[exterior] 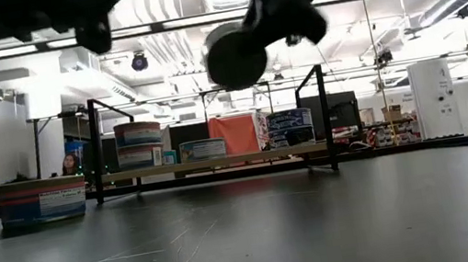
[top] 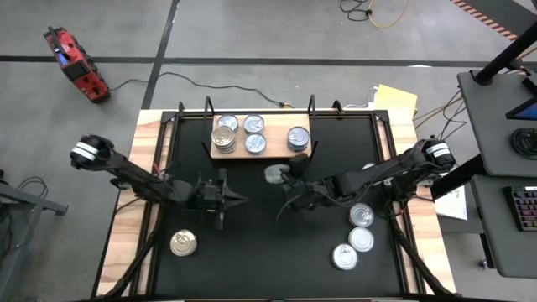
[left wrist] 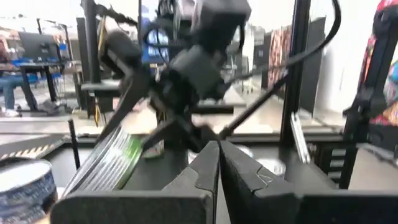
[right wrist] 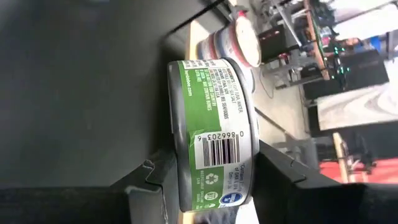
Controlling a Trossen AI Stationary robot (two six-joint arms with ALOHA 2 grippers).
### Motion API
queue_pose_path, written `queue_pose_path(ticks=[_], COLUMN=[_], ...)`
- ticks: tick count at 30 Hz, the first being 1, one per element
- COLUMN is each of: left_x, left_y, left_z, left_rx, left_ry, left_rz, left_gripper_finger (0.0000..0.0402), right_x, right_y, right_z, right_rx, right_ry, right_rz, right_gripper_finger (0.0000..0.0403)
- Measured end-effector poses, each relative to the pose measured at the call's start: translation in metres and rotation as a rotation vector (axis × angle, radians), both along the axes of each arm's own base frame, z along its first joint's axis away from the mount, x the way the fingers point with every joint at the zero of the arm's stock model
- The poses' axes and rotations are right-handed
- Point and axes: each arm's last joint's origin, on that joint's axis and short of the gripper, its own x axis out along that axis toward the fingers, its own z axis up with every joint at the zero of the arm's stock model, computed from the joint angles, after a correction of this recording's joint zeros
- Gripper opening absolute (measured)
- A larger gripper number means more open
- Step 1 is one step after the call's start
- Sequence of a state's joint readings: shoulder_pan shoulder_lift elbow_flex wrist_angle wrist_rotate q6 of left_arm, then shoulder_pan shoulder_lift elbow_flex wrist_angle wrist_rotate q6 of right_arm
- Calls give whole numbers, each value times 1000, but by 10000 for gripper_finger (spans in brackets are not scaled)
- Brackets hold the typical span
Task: Stack canned seafood by type on shelf
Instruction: Put the green tuna can on the shelf
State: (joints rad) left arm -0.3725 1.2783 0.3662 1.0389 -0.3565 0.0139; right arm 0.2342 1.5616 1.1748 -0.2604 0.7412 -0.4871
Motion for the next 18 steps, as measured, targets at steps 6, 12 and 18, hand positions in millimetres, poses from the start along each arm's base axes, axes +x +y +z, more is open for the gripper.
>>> queue_pose_path(ticks=[6,12,18], left_x=[-17,-34,-40], left_y=[7,15,19], left_z=[17,26,29], left_rx=[-28,-37,-17], left_ry=[-84,-118,-69], left_rz=[4,51,113], left_gripper_finger=[0,0,0], right_x=[14,23,32], right_y=[-12,-18,-30], right_z=[-19,-39,-48], right_rx=[-32,-122,-87], right_ry=[-38,-31,-63], right_rz=[-138,-258,-330], right_gripper_finger=[136,136,136])
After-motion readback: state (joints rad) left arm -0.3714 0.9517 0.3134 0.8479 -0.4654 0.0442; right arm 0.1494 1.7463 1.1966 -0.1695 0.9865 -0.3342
